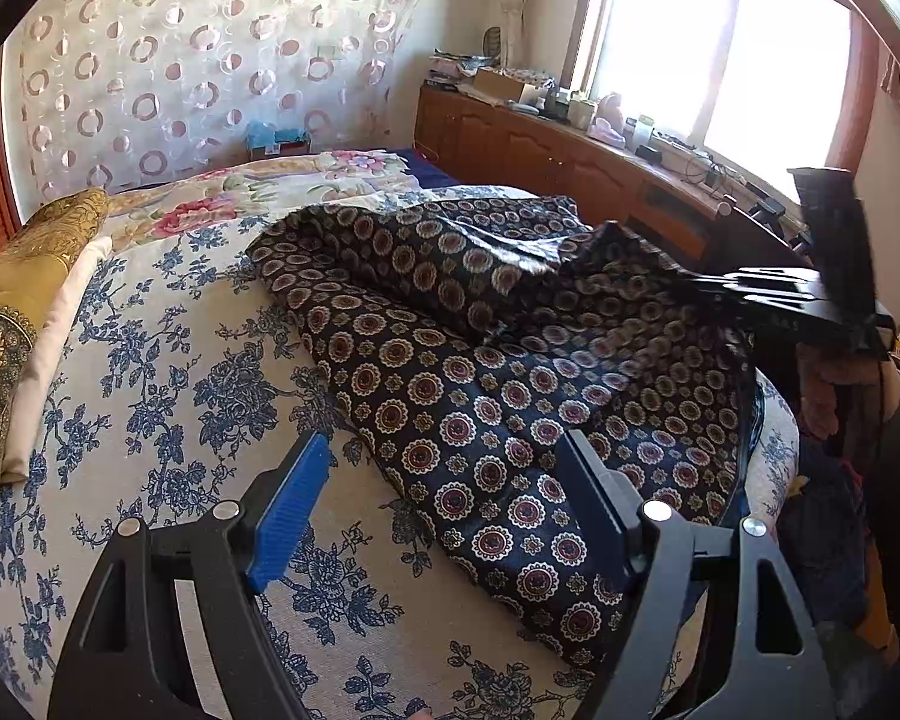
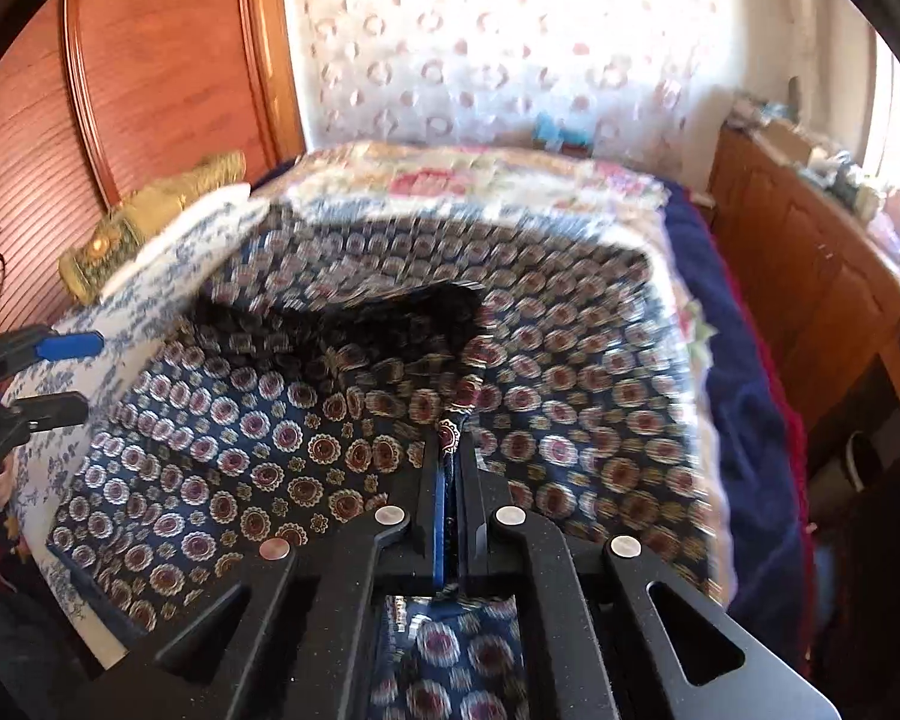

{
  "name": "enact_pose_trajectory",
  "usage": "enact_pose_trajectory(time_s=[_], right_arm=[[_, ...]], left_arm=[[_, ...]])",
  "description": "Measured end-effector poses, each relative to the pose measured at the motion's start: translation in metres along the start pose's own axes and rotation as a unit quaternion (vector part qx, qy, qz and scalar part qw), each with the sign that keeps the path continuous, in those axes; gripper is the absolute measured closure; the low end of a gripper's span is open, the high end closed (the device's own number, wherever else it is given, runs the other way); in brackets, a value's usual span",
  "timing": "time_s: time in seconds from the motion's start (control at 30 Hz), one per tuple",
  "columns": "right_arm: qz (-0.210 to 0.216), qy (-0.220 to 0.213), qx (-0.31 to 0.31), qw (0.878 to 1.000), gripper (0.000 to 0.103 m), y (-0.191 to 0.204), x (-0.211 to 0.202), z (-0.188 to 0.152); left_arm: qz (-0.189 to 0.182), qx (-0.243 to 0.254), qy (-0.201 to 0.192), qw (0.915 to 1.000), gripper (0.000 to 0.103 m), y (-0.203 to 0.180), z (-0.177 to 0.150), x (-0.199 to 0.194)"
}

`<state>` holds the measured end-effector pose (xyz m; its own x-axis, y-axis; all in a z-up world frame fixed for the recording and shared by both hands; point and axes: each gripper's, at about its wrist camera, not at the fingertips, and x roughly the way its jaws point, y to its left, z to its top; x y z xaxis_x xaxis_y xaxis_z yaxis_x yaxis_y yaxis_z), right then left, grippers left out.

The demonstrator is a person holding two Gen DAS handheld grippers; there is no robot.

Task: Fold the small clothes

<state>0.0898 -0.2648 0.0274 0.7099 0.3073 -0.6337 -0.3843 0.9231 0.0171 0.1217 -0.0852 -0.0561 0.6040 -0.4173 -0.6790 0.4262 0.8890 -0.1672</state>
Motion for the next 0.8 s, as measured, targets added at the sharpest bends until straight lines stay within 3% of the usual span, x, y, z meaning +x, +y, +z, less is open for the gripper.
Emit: enact_pose_trajectory(time_s=[0.17,0.4,0.43,0.6,0.67,0.8], right_arm=[[-0.018,-0.013,0.024,0.999,0.101,-0.017,-0.037,-0.026],[-0.046,0.022,0.030,0.998,0.101,-0.023,-0.043,-0.054],[-0.047,0.020,0.029,0.998,0.098,-0.022,-0.044,-0.051],[-0.073,-0.023,0.010,0.997,0.061,-0.003,-0.051,-0.023],[-0.060,-0.041,0.004,0.997,0.055,0.009,-0.057,-0.016],[-0.021,-0.049,-0.025,0.998,0.054,0.043,-0.052,0.005]], left_arm=[[-0.002,0.001,-0.003,1.0000,0.024,-0.001,-0.001,-0.001],[0.006,0.001,-0.021,0.9998,0.024,-0.006,0.003,-0.011],[0.011,0.001,-0.026,0.9996,0.024,-0.006,0.004,-0.013],[0.034,0.003,-0.051,0.9981,0.024,-0.008,0.009,-0.024],[0.039,0.003,-0.059,0.9975,0.024,-0.008,0.009,-0.028],[0.044,-0.002,-0.068,0.9967,0.024,-0.006,0.009,-0.032]])
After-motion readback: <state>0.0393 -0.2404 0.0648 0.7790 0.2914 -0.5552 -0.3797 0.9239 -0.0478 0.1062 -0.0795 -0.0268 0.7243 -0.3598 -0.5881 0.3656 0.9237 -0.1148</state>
